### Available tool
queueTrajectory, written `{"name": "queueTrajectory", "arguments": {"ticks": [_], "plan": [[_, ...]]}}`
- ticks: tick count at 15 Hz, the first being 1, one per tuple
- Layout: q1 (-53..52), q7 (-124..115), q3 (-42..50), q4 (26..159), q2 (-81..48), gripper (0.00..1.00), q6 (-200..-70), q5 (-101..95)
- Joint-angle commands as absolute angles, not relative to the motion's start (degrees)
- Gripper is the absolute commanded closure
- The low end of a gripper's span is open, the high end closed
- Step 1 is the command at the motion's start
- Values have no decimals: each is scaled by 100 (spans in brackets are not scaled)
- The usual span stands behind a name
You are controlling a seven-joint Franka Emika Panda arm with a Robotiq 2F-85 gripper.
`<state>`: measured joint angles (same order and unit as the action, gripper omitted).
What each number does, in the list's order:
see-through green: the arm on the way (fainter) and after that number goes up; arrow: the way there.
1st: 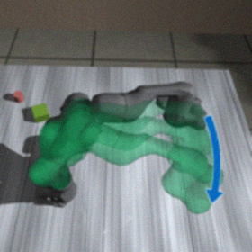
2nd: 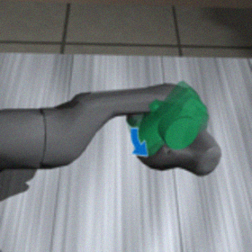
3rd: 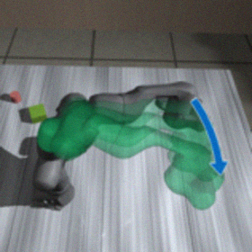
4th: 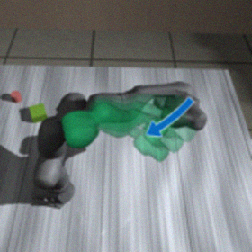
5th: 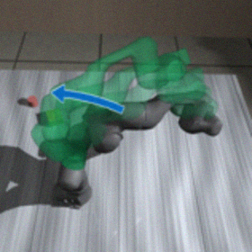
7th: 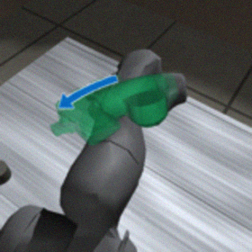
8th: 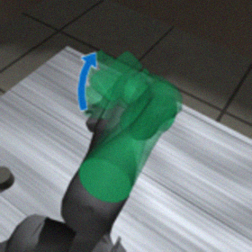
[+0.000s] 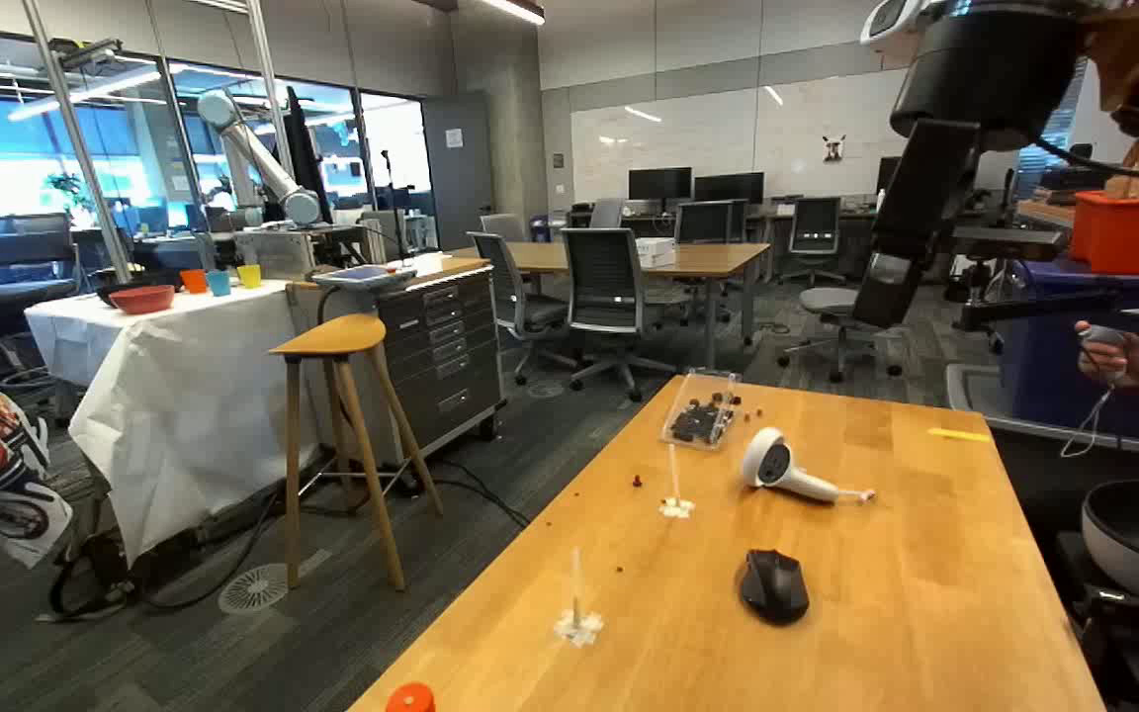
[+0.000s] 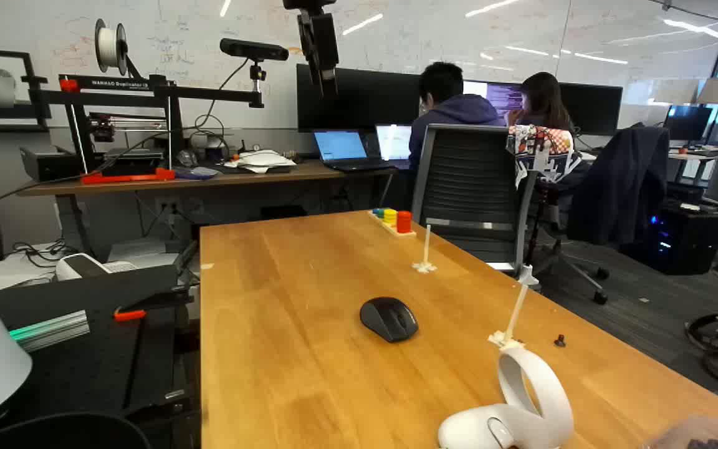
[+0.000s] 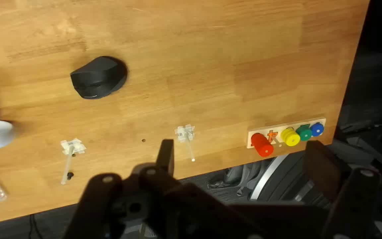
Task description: Left-click the mouse
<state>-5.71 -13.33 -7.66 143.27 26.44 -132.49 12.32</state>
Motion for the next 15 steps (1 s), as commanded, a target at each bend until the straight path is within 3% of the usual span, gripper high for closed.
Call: {"name": "queueTrajectory", "arguments": {"ticks": [1, 8, 15], "plan": [[-580, -1339, -755, 14294, 2645, 0, -13234, 1222], [-572, -1319, -733, 14223, 2650, 0, -13230, 1226], [-100, -1365, -690, 13897, 2434, 0, -14022, 529]]}}
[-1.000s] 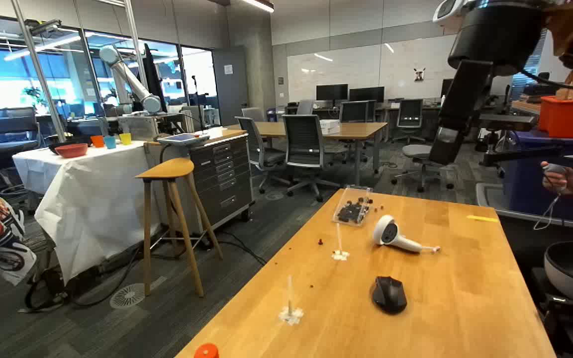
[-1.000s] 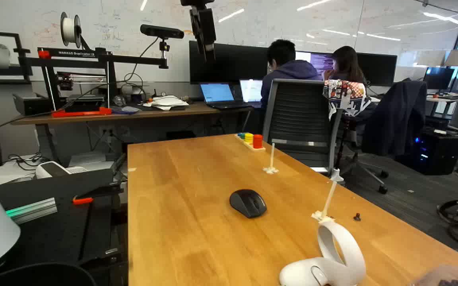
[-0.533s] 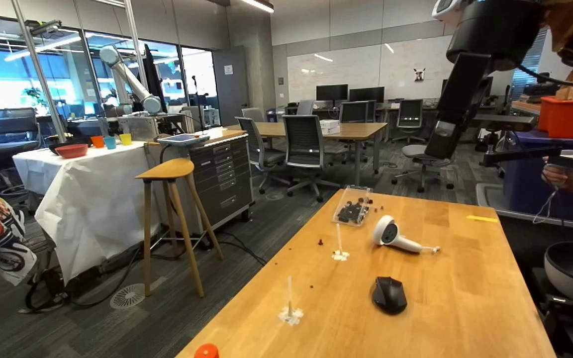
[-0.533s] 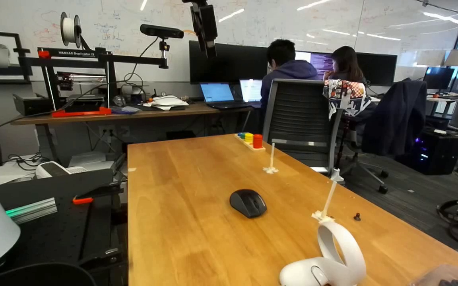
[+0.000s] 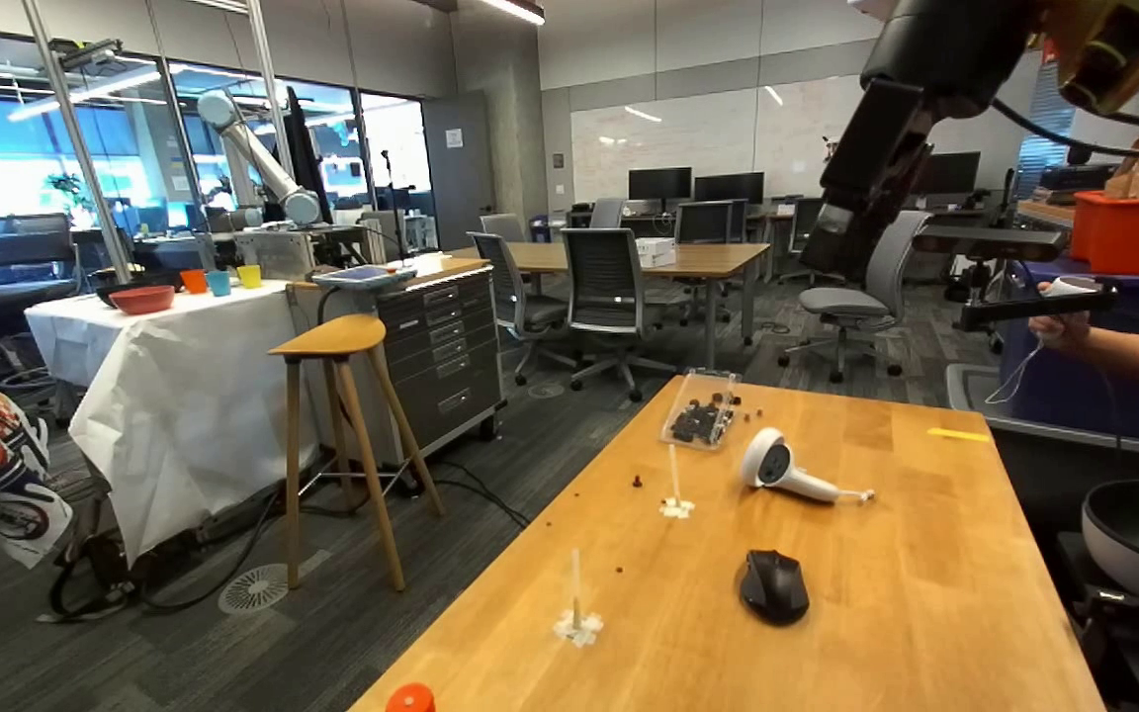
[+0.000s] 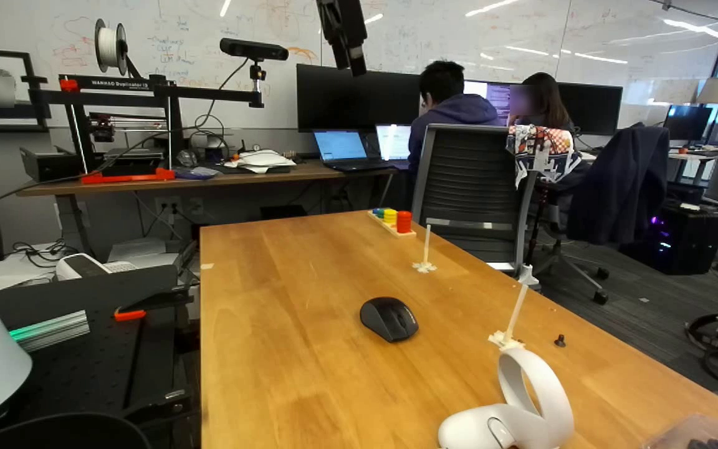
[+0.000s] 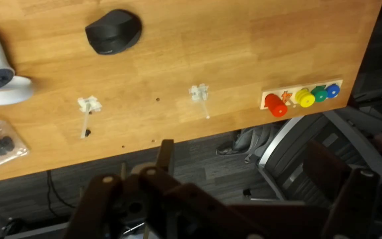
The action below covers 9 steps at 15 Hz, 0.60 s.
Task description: Left-click the mouse
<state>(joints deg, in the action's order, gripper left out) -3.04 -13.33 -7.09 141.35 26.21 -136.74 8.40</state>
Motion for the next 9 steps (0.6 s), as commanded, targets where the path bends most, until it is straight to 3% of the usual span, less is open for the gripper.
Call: {"name": "queueTrajectory", "arguments": {"ticks": [1, 2, 3, 4, 9], "plan": [[-35, -1376, -668, 13849, 2364, 0, -14129, 453], [26, -1382, -646, 13806, 2277, 0, -14246, 397], [79, -1381, -621, 13754, 2173, 25, -14362, 347], [113, -1385, -592, 13701, 2074, 25, -14429, 340], [185, -1388, -398, 13428, 1497, 65, -14413, 449]]}}
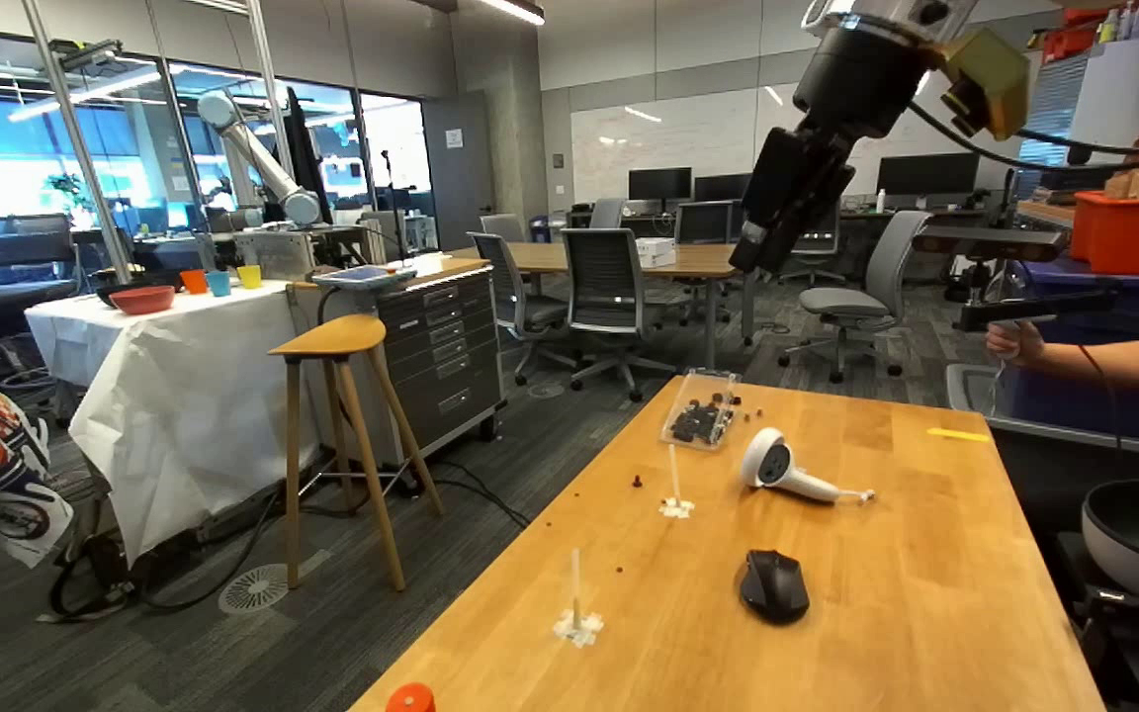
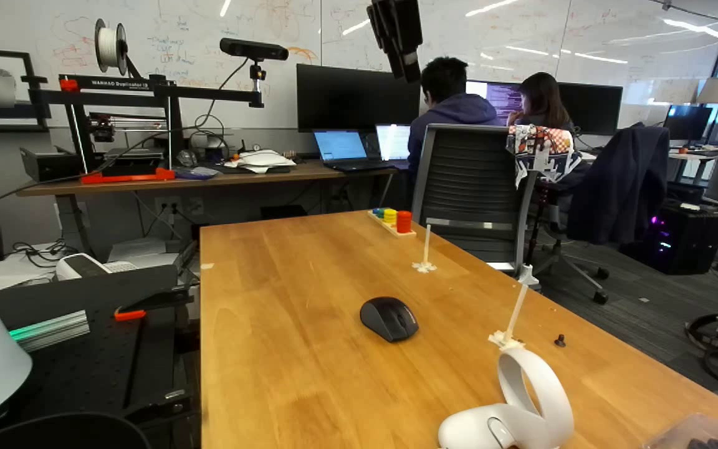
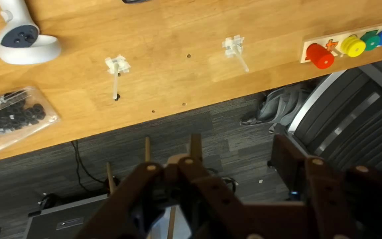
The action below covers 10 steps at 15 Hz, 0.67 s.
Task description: Left-click the mouse
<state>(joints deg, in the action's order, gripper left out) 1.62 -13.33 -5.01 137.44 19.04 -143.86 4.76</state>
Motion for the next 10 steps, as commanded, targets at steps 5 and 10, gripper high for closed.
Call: {"name": "queueTrajectory", "arguments": {"ticks": [5, 10], "plan": [[177, -1383, -280, 13264, 954, 96, -14488, 410], [164, -1467, -256, 13199, 441, 98, -14807, 320]]}}
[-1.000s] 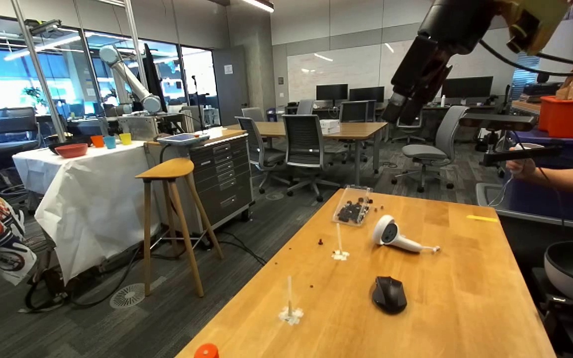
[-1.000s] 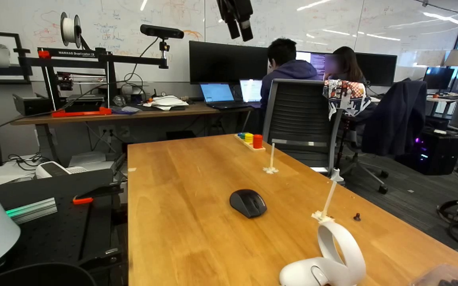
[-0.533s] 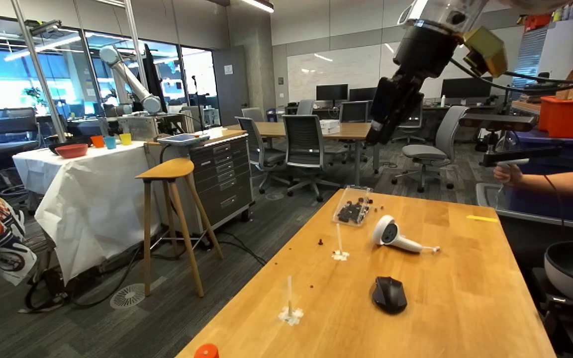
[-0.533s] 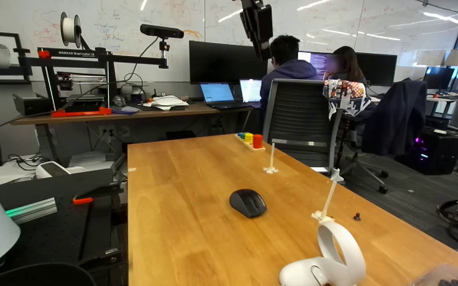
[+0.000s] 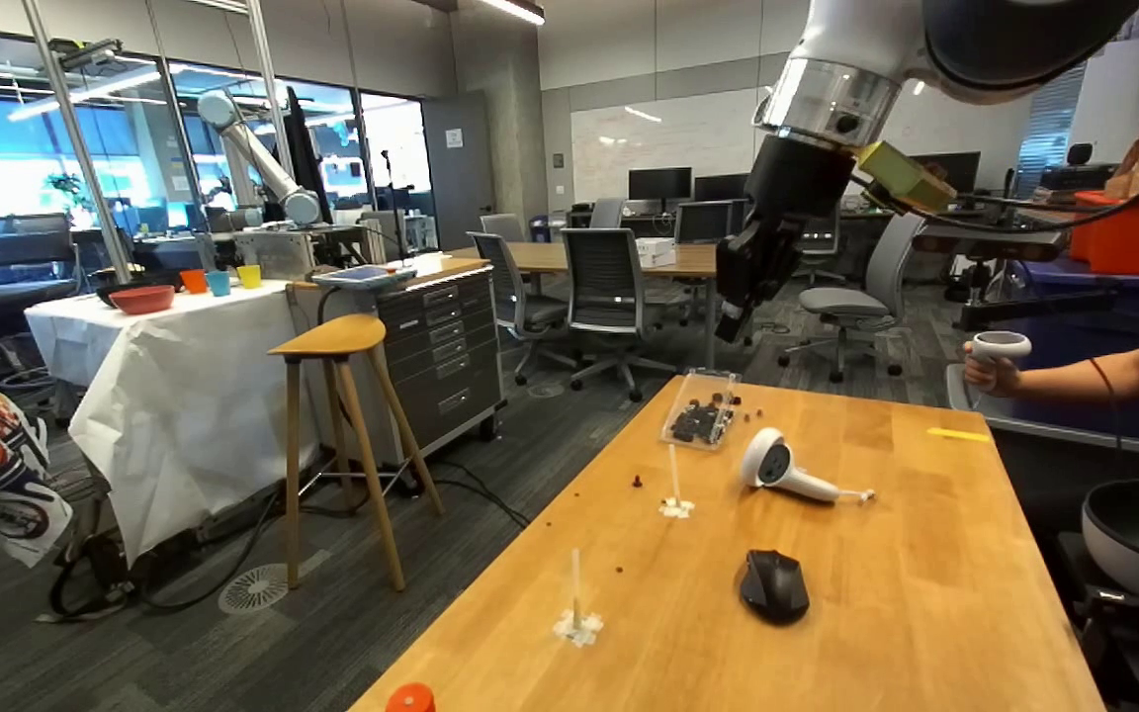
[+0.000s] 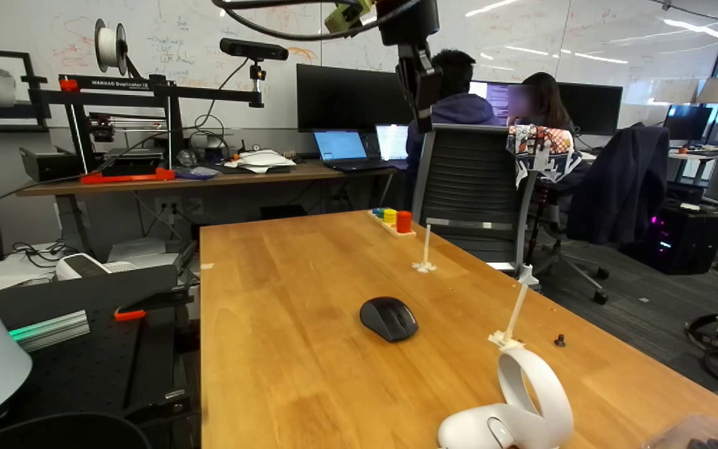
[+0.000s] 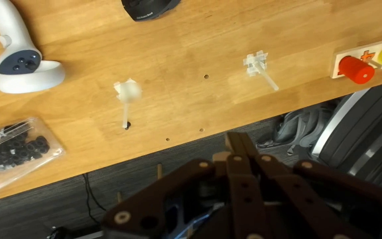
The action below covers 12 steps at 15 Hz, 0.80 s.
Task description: Left-click the mouse
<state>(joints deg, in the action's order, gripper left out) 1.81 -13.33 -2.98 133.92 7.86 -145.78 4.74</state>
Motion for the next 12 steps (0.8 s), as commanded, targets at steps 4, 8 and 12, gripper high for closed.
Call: {"name": "queueTrajectory", "arguments": {"ticks": [4, 8, 12], "plan": [[150, -1528, -220, 13244, 99, 99, -15060, 263], [131, -1644, -142, 13286, -208, 99, -15237, 124], [96, -1811, -51, 13281, -494, 99, -15392, -64]]}}
